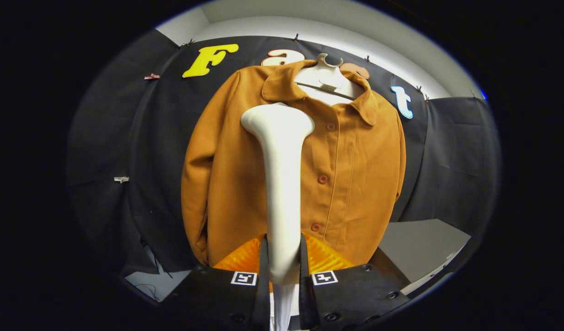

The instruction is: Iron the clothes twice with a garment steamer, once on the left side and once on the right side.

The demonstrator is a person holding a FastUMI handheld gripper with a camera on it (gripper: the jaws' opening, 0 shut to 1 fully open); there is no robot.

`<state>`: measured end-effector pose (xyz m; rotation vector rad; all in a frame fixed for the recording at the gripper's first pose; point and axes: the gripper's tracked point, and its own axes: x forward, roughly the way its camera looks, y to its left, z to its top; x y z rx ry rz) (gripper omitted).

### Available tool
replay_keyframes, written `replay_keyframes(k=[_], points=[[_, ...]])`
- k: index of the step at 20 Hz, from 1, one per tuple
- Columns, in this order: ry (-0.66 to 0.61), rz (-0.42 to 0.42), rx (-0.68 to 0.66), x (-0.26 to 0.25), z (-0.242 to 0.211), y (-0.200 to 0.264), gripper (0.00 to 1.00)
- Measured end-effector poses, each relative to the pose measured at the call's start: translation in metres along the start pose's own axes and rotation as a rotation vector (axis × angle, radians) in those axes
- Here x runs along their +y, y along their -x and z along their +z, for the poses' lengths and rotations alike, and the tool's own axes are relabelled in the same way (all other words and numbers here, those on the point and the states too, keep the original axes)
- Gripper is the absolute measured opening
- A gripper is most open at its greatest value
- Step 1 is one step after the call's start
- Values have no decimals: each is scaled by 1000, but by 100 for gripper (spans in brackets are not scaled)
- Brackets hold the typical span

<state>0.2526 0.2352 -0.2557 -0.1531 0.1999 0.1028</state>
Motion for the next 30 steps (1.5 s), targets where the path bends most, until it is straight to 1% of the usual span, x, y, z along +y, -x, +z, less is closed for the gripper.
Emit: replay_keyframes(k=[5,12,19,24,30], points=[[-20,7,78,-1,-45,0,28],[-12,34,173,3,-97,7,29],[-42,62,301,5,-154,29,28],[-55,82,351,3,-171,47,28],[-64,102,343,-6,-168,72,28]])
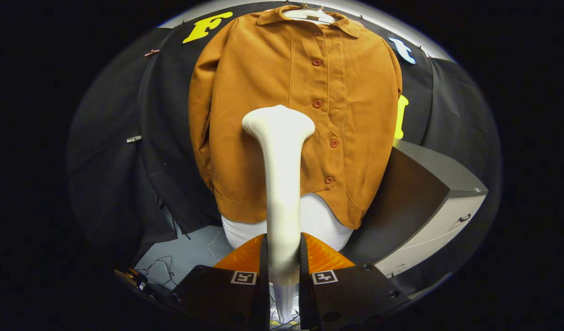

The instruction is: Iron the clothes twice with a garment steamer, once on the left side and once on the right side.

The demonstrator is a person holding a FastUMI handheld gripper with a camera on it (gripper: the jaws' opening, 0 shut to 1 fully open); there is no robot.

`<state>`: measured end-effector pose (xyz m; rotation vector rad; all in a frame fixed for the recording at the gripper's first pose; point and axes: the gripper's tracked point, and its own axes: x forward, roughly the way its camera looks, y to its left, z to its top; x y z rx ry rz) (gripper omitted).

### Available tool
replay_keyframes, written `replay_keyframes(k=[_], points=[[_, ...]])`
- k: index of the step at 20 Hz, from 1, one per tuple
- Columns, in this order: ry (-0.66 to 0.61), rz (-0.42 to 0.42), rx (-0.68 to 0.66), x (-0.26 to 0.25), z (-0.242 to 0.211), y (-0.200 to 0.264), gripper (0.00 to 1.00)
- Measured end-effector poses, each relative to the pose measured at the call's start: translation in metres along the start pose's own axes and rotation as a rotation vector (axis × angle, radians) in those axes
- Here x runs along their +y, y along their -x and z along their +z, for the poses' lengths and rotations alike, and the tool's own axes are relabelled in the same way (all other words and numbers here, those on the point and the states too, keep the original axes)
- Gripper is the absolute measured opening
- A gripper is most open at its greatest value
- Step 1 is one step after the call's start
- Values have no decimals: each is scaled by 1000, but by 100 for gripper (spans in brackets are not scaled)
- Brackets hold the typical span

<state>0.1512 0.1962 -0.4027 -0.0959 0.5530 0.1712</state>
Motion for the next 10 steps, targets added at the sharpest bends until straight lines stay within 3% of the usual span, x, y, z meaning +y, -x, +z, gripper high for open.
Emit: replay_keyframes(k=[10], points=[[-47,-10,-104,-31,42,73,28]])
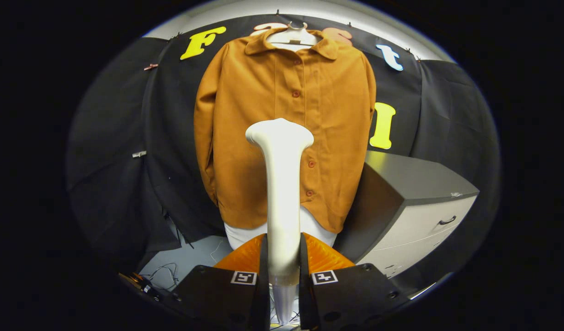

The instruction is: Iron the clothes twice with a garment steamer, once on the left side and once on the right side.

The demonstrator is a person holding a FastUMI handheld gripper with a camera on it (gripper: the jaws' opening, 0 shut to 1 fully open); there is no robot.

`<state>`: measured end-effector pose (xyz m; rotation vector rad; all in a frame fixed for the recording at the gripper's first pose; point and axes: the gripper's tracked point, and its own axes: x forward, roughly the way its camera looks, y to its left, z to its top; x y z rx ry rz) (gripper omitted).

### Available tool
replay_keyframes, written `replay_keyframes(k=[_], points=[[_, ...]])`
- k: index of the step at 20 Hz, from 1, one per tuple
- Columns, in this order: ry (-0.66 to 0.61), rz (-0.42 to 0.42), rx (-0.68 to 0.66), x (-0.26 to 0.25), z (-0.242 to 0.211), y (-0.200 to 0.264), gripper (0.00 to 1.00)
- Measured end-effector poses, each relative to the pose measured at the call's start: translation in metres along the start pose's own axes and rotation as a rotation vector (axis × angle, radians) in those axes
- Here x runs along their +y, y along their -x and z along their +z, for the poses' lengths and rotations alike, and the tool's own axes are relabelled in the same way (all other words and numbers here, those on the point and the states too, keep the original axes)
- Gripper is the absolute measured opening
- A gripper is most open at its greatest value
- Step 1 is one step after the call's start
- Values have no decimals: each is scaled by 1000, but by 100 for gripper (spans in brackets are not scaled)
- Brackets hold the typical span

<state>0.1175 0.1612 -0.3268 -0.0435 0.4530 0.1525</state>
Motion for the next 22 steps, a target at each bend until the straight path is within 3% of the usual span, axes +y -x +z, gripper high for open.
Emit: replay_keyframes(k=[14,22], points=[[-65,-87,-238,-77,144,85,28],[-70,-108,-310,-111,194,130,28]])
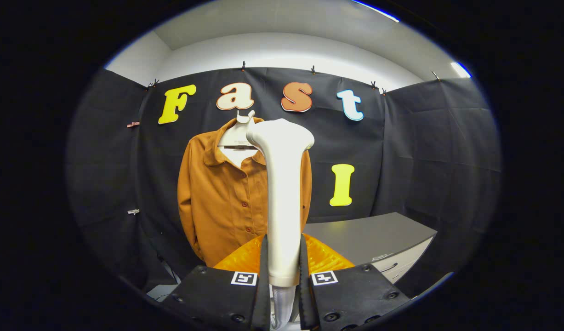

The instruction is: Iron the clothes twice with a garment steamer, once on the left side and once on the right side.

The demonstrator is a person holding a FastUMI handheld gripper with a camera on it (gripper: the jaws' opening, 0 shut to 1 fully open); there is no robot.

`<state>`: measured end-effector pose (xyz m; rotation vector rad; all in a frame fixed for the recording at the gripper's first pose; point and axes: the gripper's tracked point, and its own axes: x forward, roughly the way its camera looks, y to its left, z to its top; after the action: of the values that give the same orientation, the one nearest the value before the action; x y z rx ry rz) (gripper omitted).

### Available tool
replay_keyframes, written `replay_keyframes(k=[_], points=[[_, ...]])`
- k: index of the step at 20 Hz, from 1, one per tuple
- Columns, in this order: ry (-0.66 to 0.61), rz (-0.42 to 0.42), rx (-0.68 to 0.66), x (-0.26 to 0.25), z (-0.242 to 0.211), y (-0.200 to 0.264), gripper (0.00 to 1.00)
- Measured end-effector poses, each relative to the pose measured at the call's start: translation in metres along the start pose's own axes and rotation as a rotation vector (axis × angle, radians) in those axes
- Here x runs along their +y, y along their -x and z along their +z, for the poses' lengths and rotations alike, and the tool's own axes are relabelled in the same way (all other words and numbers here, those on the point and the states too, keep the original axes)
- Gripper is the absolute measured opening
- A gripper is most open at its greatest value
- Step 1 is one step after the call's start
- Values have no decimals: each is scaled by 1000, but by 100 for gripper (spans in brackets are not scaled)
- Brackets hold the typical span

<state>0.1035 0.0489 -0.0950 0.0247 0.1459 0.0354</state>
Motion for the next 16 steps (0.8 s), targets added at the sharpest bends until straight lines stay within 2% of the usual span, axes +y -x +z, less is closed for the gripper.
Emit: replay_keyframes(k=[16], points=[[8,12,-93,-6,58,27,28]])
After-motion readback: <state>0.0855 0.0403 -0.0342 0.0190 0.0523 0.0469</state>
